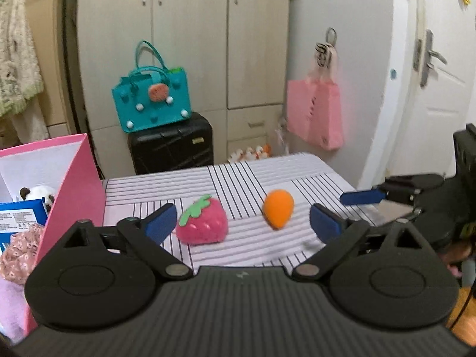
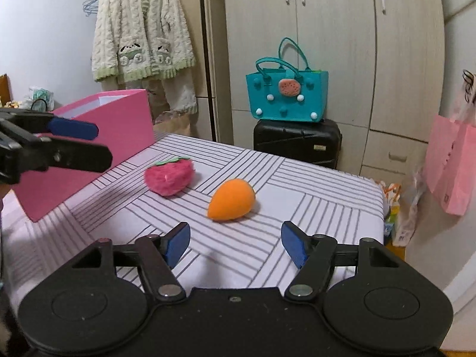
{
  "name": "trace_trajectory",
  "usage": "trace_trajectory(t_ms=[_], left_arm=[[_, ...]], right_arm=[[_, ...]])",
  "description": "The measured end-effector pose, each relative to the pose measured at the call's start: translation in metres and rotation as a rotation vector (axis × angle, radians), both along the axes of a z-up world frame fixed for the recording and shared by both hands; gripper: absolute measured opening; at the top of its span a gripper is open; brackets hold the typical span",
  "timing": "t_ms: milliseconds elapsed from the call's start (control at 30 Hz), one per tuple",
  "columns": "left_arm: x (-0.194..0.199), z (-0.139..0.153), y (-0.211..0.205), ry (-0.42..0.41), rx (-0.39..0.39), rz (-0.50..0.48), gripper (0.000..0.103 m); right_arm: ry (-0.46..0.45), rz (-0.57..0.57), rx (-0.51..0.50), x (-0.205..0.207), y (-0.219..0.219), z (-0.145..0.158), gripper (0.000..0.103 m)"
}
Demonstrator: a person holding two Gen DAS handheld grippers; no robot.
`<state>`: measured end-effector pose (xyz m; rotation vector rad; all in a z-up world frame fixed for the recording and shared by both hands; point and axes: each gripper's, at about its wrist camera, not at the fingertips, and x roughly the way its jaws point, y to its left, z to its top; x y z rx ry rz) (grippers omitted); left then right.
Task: Organize soft objects
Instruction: 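Move both tools back to the strawberry pouch and orange sponge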
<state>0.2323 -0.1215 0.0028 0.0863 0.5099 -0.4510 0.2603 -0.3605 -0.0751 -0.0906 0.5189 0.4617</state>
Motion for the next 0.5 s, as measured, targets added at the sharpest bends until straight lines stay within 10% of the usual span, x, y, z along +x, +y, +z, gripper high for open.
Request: trace_trajectory(t_ms=[500], left_arm=[[0.059,-0.045,-0.015,0.125,0.016,0.195,0.097]], right_arm=[[0.055,0.011,-0.078,0.038,0.024,-0.017,0.073]])
